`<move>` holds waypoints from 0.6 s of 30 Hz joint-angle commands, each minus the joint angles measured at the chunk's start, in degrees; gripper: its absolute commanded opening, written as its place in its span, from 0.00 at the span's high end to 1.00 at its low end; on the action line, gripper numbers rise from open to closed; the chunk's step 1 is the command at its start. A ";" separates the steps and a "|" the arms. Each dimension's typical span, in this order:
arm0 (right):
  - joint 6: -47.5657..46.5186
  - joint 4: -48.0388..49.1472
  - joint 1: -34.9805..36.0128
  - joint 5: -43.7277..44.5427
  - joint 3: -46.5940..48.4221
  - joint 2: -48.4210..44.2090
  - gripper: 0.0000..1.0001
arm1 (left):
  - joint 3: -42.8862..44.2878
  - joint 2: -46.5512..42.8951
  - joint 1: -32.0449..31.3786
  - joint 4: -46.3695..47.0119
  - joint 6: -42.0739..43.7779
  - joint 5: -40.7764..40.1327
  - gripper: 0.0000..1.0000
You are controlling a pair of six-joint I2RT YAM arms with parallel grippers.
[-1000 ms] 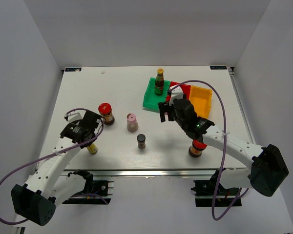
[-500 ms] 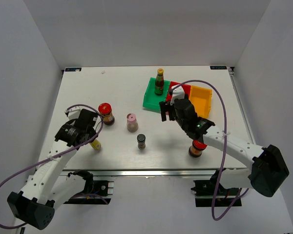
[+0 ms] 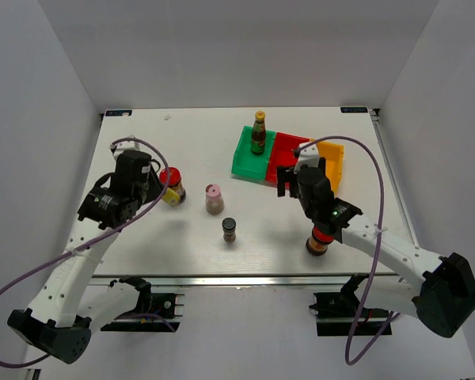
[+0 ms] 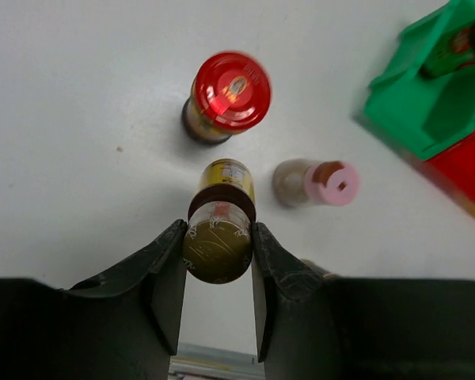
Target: Organize the condiment bottles
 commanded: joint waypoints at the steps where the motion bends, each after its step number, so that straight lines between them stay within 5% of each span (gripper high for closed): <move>1: 1.49 4.35 -2.20 8.26 -3.73 -4.95 0.11 | 6.76 0.28 0.20 7.35 3.39 -0.43 1.00; 11: 4.21 4.00 -12.05 5.89 -8.32 -15.06 0.11 | 13.18 16.86 -0.76 24.74 6.91 7.91 1.00; 18: 7.81 3.04 -17.22 5.02 -10.08 -16.21 0.11 | 30.72 35.48 -5.15 29.60 11.92 10.46 1.00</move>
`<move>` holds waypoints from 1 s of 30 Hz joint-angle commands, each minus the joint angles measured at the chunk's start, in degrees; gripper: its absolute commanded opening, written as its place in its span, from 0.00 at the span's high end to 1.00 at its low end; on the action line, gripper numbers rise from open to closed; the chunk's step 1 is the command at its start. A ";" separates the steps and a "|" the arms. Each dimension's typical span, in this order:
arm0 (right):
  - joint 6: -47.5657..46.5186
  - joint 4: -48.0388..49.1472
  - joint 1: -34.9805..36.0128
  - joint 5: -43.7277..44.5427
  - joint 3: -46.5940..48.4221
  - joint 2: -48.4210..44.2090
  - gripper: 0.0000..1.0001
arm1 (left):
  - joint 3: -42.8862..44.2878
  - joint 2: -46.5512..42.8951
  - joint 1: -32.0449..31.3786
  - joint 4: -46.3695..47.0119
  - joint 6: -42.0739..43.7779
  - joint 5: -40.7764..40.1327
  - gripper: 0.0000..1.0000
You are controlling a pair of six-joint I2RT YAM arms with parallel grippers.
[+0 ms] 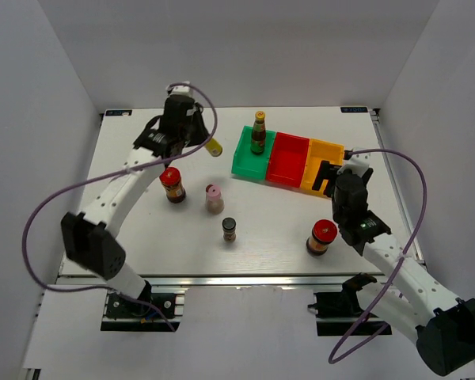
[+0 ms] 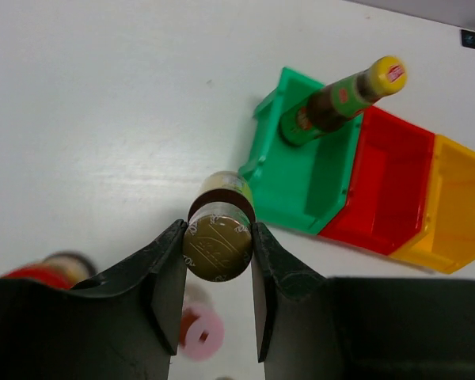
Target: Organize the condiment bottles
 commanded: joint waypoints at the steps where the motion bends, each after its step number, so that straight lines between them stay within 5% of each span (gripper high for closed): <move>1: 3.69 1.79 -3.09 -1.60 -0.40 -0.82 0.11 | 11.48 6.60 -3.19 6.91 3.90 3.19 1.00; 10: 5.45 -1.19 -8.54 -4.61 0.21 1.03 0.11 | 35.12 27.00 -6.27 -1.00 9.96 5.13 1.00; 30: 6.50 -3.04 -12.06 -6.63 0.92 2.00 0.11 | 41.38 39.67 -9.35 -2.93 15.24 7.41 1.00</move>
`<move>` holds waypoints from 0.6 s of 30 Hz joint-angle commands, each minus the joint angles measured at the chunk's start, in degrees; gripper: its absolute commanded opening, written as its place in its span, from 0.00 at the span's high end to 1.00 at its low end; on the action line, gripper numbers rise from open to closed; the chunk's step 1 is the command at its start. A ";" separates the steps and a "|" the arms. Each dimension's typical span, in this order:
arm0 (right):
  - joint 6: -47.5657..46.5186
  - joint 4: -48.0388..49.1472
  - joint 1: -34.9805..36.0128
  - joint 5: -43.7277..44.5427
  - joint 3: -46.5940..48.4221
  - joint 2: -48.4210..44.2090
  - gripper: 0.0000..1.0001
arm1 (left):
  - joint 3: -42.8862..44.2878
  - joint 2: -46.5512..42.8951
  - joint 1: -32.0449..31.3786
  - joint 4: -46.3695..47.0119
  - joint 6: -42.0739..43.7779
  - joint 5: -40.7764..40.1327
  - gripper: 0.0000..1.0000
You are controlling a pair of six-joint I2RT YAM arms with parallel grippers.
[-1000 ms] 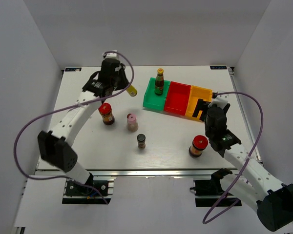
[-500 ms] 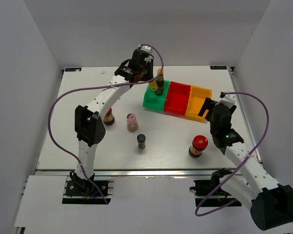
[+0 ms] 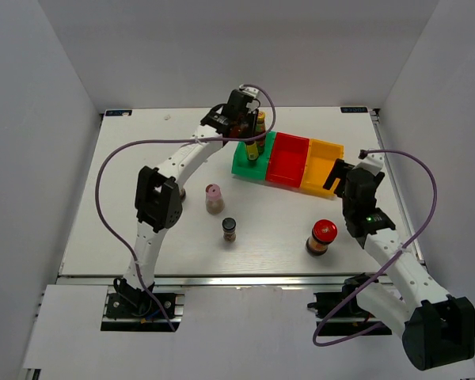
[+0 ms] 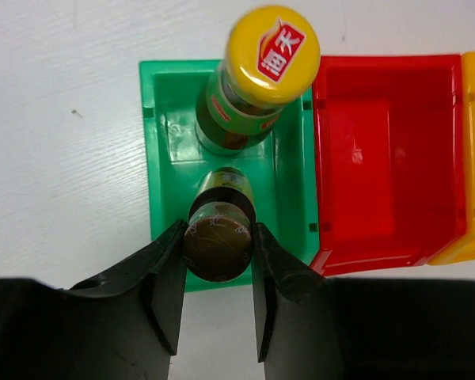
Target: Organize the condiment bottles
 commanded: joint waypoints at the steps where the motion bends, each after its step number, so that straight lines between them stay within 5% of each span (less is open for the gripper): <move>1: 0.69 -0.22 -0.37 -0.12 1.07 -1.13 0.11 | 3.44 -0.68 -0.80 1.65 1.12 1.21 1.00; 10: 0.87 0.04 -0.63 0.06 0.37 -1.75 0.11 | 5.02 2.22 -2.38 1.04 3.06 -0.46 1.00; 14: 1.04 -0.04 -0.55 -0.03 0.28 -1.66 0.11 | 5.64 3.02 -2.65 0.16 3.41 -0.99 0.78; 15: 0.95 -0.04 -0.55 -0.12 0.28 -1.75 0.11 | 5.64 3.19 -2.65 -0.01 3.32 -1.34 0.64; 18: 1.13 0.13 -0.64 -0.12 0.19 -1.75 0.11 | 5.72 3.02 -2.65 -0.37 3.50 -1.87 0.57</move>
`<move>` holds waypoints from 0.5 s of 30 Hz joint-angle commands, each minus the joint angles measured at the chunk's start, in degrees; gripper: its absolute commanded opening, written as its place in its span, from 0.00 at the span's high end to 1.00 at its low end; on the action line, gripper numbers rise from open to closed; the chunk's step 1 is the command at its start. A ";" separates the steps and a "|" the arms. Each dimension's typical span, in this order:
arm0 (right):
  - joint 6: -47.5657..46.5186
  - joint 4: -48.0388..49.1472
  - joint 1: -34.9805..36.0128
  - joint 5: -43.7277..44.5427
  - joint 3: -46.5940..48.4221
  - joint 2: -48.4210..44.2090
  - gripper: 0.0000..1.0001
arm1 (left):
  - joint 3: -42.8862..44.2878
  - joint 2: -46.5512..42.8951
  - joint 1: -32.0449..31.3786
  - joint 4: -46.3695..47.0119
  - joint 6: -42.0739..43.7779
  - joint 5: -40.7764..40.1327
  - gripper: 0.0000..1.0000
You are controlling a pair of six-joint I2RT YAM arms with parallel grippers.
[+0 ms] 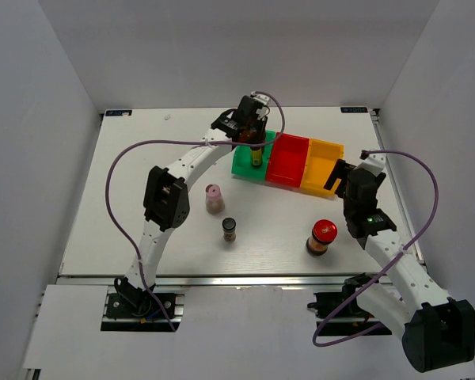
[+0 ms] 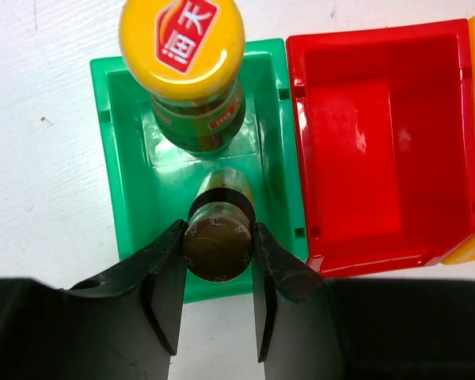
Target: Organize the condiment bottles
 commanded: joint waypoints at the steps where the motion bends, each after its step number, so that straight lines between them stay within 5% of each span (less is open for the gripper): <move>1: 0.82 0.94 -0.35 0.03 0.19 -0.94 0.11 | 2.73 -1.75 -0.27 0.53 0.77 -1.39 0.57; 4: 0.82 0.94 -0.35 -0.05 0.02 -1.03 0.11 | 2.90 -1.66 -0.27 0.35 1.12 -1.65 0.55; 10: 0.91 0.94 -0.35 -0.14 0.01 -0.94 0.11 | 2.99 -1.83 -0.44 0.26 1.12 -1.39 0.31; 15: 0.21 0.77 -0.44 -2.07 0.36 -0.68 0.11 | 3.26 -2.80 -0.44 0.62 1.12 0.10 0.27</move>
